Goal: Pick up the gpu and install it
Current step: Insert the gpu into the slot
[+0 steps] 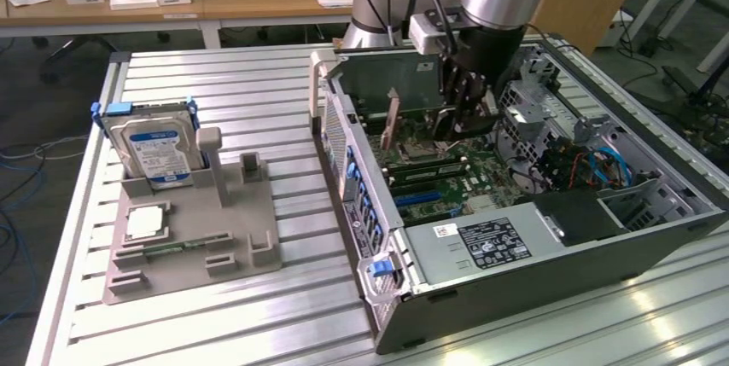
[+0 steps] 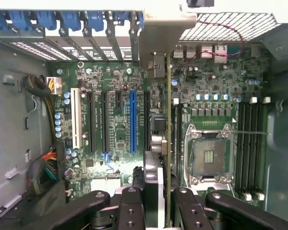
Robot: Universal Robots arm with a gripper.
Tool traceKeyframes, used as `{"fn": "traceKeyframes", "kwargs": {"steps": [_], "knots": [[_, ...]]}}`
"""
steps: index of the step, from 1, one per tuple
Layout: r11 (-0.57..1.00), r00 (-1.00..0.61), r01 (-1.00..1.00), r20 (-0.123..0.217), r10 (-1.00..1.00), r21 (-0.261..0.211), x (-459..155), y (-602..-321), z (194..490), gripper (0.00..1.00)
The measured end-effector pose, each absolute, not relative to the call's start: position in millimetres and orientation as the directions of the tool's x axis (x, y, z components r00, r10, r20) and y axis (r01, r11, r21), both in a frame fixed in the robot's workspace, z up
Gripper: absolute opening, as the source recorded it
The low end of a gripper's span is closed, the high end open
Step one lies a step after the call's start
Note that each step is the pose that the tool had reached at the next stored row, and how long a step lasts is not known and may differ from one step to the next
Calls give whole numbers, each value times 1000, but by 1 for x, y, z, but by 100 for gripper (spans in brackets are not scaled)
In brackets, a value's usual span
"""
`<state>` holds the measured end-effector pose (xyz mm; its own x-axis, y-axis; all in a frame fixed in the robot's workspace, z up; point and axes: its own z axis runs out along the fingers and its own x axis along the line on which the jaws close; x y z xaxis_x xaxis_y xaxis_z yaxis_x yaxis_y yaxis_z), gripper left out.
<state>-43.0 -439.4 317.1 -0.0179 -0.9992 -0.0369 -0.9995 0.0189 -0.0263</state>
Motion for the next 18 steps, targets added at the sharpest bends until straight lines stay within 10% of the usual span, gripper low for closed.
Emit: {"fn": "traceKeyframes", "kwargs": {"steps": [18], "knots": [[31,-31,-999,-32,-999,-15,-51,-449,291,28]]}}
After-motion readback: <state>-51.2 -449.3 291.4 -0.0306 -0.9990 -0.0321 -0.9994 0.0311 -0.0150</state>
